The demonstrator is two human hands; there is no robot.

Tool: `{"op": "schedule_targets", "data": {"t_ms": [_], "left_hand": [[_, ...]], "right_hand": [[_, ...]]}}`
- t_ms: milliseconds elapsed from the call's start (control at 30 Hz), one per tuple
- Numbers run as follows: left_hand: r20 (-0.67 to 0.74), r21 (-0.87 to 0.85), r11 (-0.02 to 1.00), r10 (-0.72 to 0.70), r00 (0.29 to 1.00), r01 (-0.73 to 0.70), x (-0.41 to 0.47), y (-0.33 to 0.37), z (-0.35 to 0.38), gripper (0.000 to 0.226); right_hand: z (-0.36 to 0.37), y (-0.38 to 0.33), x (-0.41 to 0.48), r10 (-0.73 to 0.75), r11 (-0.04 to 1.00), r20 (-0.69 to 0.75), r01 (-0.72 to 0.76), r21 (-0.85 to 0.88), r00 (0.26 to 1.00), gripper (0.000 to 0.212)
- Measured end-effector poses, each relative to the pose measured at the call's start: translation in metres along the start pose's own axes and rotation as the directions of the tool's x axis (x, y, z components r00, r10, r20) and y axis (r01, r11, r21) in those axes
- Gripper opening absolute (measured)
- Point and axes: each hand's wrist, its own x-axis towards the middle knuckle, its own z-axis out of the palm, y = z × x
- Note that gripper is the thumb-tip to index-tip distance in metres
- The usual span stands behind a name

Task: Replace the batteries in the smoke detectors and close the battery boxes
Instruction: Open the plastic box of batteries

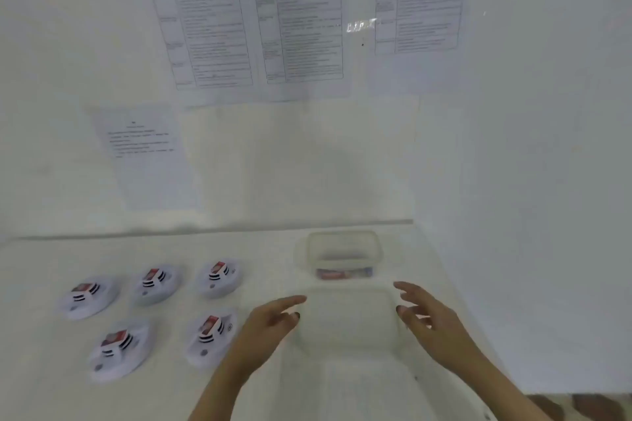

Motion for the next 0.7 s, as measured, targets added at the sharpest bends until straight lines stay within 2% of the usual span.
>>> {"op": "schedule_targets", "data": {"t_ms": [67,133,367,567,700], "left_hand": [[0.069,-0.081,0.991,-0.1,0.993,0.106,-0.004,-0.002,0.004,0.03],[0.079,-0.16,0.973,-0.153,0.985,0.165,-0.009,-0.006,0.006,0.026],[0.105,-0.291,0.917,-0.254,0.961,0.274,-0.011,-0.005,0.005,0.03],[0.23,-0.395,0.836,-0.31,0.922,0.38,-0.021,-0.013,0.0,0.021],[0.262,-0.469,0.764,-0.359,0.896,0.444,-0.027,-0.016,0.003,0.031]], "right_hand": [[0.005,0.003,-0.002,0.071,0.995,0.044,-0.074,0.064,0.996,0.034],[0.008,0.002,-0.007,0.112,0.989,0.091,-0.12,0.09,0.99,0.034],[0.007,-0.006,-0.01,0.252,0.887,0.132,-0.283,0.365,0.959,0.028],[0.002,-0.004,-0.018,0.321,0.801,0.226,-0.391,0.454,0.92,0.029],[-0.003,-0.003,-0.026,0.333,0.714,0.331,-0.465,0.523,0.883,0.03]]}}
